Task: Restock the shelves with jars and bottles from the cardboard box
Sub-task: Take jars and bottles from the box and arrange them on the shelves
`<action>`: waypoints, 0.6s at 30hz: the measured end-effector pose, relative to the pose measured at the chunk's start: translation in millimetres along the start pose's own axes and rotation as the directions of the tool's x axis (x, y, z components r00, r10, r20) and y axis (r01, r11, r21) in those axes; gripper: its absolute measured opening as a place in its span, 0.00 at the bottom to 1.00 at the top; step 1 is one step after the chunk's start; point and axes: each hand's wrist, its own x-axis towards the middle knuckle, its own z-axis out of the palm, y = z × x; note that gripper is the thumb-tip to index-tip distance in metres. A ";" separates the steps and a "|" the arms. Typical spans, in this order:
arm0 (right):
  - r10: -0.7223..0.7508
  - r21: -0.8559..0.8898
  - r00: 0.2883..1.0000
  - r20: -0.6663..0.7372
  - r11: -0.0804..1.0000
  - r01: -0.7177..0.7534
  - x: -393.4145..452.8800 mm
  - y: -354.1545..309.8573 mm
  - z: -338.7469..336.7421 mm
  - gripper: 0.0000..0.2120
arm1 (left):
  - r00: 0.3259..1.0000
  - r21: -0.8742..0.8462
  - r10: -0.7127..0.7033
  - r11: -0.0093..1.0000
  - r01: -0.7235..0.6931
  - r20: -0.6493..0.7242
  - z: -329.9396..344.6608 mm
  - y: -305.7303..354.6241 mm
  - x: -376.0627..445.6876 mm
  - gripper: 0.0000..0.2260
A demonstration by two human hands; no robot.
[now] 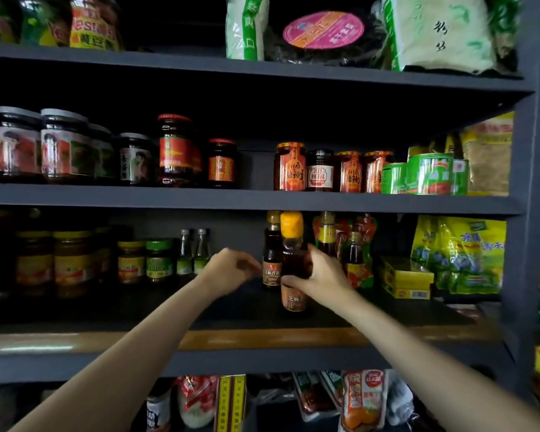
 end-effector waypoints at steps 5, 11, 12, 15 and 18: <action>0.225 -0.057 0.974 0.013 0.973 -0.224 43.8 11.7 23.9 0.24 | 0.990 0.016 0.004 1.000 -0.006 0.142 21.1 -9.0 25.3 0.15; 0.359 -0.192 0.933 0.016 0.917 -0.349 70.2 18.7 24.3 0.25 | 0.981 0.125 -0.065 0.991 0.042 0.185 38.6 -21.9 45.7 0.19; 0.365 -0.223 0.931 0.004 0.908 -0.355 72.8 19.6 24.9 0.26 | 0.980 0.176 -0.075 0.983 0.042 0.183 40.0 -24.1 47.2 0.19; 0.396 -0.255 0.918 -0.039 0.884 -0.392 81.9 23.4 31.4 0.28 | 0.977 0.310 -0.109 0.950 0.048 0.183 43.8 -31.7 53.6 0.21; 0.400 -0.253 0.914 -0.067 0.879 -0.403 89.1 26.3 39.5 0.27 | 0.974 0.341 -0.120 0.939 0.049 0.191 47.9 -32.5 59.2 0.24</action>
